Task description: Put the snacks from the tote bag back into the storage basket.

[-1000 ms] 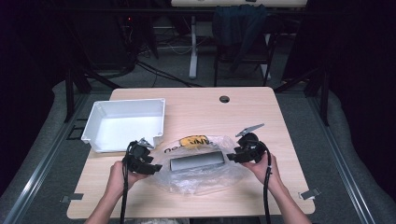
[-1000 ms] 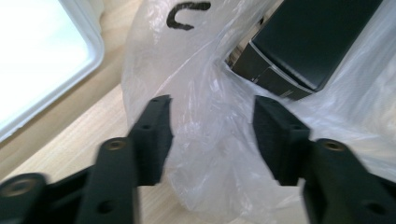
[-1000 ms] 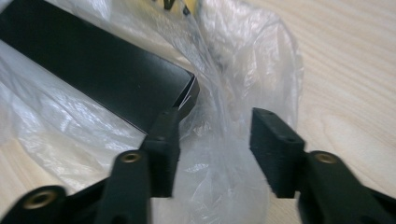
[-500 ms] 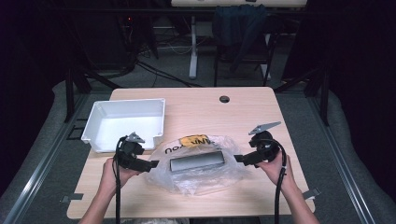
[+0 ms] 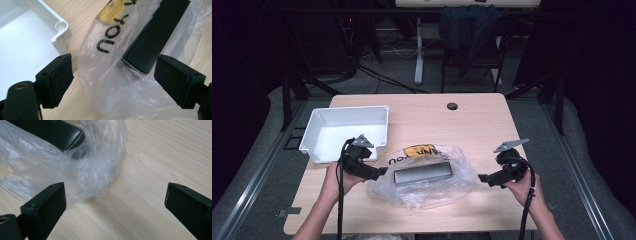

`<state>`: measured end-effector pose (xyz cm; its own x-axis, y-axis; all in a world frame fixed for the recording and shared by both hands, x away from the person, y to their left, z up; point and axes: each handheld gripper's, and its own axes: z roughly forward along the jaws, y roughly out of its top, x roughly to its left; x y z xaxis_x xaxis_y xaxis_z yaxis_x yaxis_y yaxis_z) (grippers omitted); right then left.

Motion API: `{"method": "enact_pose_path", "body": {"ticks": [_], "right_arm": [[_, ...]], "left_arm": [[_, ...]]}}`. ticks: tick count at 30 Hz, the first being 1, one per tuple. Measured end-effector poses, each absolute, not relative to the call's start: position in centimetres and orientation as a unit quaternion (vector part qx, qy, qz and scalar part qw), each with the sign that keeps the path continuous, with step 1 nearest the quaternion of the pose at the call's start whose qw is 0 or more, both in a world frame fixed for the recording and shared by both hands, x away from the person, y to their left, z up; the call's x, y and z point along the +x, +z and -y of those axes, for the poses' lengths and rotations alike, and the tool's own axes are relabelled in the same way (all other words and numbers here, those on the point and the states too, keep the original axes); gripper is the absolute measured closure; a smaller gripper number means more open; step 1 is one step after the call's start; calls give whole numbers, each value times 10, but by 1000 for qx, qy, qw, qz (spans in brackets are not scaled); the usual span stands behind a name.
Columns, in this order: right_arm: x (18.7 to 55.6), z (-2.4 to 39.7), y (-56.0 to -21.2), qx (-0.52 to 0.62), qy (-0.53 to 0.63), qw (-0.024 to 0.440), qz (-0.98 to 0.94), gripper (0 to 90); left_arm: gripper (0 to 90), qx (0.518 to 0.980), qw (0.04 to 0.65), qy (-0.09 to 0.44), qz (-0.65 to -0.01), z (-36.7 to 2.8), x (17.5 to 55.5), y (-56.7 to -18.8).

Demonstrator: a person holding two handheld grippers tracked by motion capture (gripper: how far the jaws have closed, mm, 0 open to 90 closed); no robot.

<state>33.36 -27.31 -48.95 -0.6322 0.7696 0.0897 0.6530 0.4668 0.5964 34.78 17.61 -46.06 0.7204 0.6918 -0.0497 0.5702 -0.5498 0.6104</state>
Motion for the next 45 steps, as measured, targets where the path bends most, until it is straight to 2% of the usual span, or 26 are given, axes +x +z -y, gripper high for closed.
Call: {"method": "enact_pose_path", "body": {"ticks": [9, 13, 21, 30, 37, 45], "right_arm": [[333, 284, -490, 427, 319, 102, -840, 41], [332, 286, -492, 428, 321, 103, -839, 54], [332, 286, -492, 425, 324, 114, -837, 112], [331, 287, -492, 427, 322, 114, -837, 120], [331, 286, -493, 424, 324, 116, -838, 121], [331, 287, -493, 426, 321, 113, -838, 122]], "left_arm": [[164, 897, 298, 88, -315, -151, 361, -447], [203, 910, 289, 71, -288, -139, 366, -449], [423, 931, 273, 45, -236, -118, 374, -456], [581, 953, 241, 5, -182, -95, 374, -468], [581, 961, 209, -2, -179, -83, 383, -487], [461, 966, 194, -21, -169, -78, 388, -498]]}}
